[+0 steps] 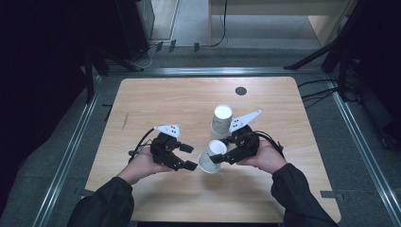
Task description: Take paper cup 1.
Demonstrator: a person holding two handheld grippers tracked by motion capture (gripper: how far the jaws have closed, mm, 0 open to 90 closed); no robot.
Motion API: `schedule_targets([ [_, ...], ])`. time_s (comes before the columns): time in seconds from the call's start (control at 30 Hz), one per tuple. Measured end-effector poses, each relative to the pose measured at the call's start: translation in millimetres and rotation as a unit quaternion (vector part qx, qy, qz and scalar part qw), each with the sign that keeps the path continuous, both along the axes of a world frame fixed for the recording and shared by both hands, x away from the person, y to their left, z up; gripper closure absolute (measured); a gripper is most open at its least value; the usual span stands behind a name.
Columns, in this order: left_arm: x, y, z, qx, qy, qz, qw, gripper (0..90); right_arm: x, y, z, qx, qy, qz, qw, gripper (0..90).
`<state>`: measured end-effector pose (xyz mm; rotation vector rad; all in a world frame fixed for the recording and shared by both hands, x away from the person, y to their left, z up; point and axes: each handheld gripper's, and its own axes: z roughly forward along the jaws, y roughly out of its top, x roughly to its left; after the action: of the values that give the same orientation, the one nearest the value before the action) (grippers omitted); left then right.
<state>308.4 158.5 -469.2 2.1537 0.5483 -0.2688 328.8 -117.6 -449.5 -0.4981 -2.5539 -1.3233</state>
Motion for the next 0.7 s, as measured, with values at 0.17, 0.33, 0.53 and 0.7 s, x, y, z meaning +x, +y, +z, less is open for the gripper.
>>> schedule_targets([
  [0.17,-1.5,-6.0,-1.2,-0.005,-0.004,-0.009,0.9999,20.6,-4.3,4.5,-4.7,0.015,-0.005,0.005,0.9999,33.7],
  [0.33,-1.8,-9.8,-2.9,-0.009,-0.005,-0.022,0.9997,21.1,-6.5,8.8,-7.3,0.021,0.002,0.01,0.9997,33.8],
  [0.53,-1.6,-10.9,-3.9,-0.016,-0.004,-0.032,0.9993,21.7,-6.8,13.1,-9.2,0.031,0.017,0.016,0.9992,33.8],
  [0.7,-2.3,-14.6,-5.4,-0.011,-0.002,-0.04,0.9991,21.7,-6.4,14.6,-8.7,0.042,0.027,0.017,0.9986,33.9],
])
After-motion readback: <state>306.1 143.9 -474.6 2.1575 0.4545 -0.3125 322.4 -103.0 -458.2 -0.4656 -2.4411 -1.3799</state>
